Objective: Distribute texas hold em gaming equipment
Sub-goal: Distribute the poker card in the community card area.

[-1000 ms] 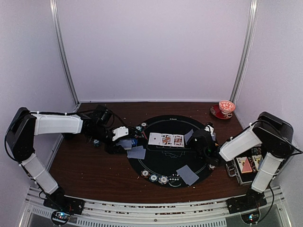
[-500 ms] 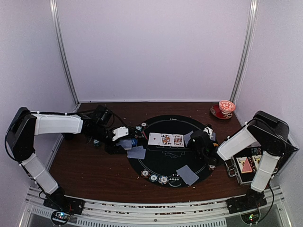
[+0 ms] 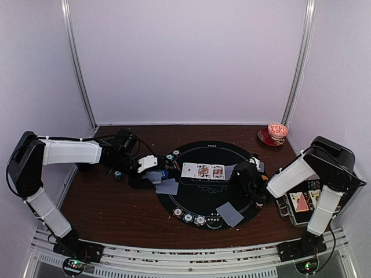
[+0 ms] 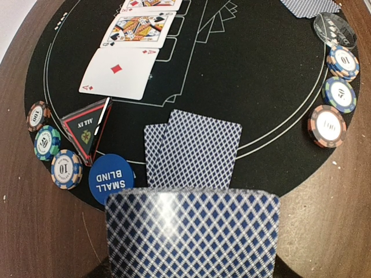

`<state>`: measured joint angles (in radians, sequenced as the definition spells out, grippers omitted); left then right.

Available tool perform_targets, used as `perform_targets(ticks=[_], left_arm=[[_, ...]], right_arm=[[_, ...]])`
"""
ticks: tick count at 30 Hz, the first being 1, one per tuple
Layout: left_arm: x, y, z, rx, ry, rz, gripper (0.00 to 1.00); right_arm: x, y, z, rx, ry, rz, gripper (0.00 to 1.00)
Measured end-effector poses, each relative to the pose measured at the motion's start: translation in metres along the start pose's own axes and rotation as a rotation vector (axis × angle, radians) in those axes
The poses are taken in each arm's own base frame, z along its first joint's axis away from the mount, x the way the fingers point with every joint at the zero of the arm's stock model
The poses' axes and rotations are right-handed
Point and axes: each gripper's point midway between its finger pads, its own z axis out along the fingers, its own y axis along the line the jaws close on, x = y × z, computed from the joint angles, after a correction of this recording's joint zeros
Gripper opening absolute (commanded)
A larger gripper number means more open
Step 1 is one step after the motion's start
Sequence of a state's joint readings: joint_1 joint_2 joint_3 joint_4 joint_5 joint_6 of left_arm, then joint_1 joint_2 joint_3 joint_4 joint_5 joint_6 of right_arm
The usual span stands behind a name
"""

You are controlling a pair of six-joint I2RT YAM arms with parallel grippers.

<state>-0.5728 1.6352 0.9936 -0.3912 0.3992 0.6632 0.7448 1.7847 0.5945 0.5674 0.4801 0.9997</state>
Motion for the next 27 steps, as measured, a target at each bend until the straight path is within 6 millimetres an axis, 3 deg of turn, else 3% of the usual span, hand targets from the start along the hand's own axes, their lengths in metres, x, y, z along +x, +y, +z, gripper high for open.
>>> perform_targets(ticks=[4,10,17,27], left_arm=[[0.000,0.000,0.000,0.000,0.000,0.000,0.61],[0.000,0.000,0.000,0.000,0.000,0.000,0.61],[0.000,0.000,0.000,0.000,0.000,0.000,0.61],[0.000,0.000,0.000,0.000,0.000,0.000,0.61]], right_arm=[[-0.009,0.000,-0.008,0.004,-0.017,-0.003,0.53],[-0.045,0.014,-0.029,-0.019,-0.091,0.005,0.70],[-0.069,0.023,-0.039,-0.034,-0.108,-0.024,0.98],[-0.056,0.006,-0.016,-0.028,0.001,-0.046,1.00]])
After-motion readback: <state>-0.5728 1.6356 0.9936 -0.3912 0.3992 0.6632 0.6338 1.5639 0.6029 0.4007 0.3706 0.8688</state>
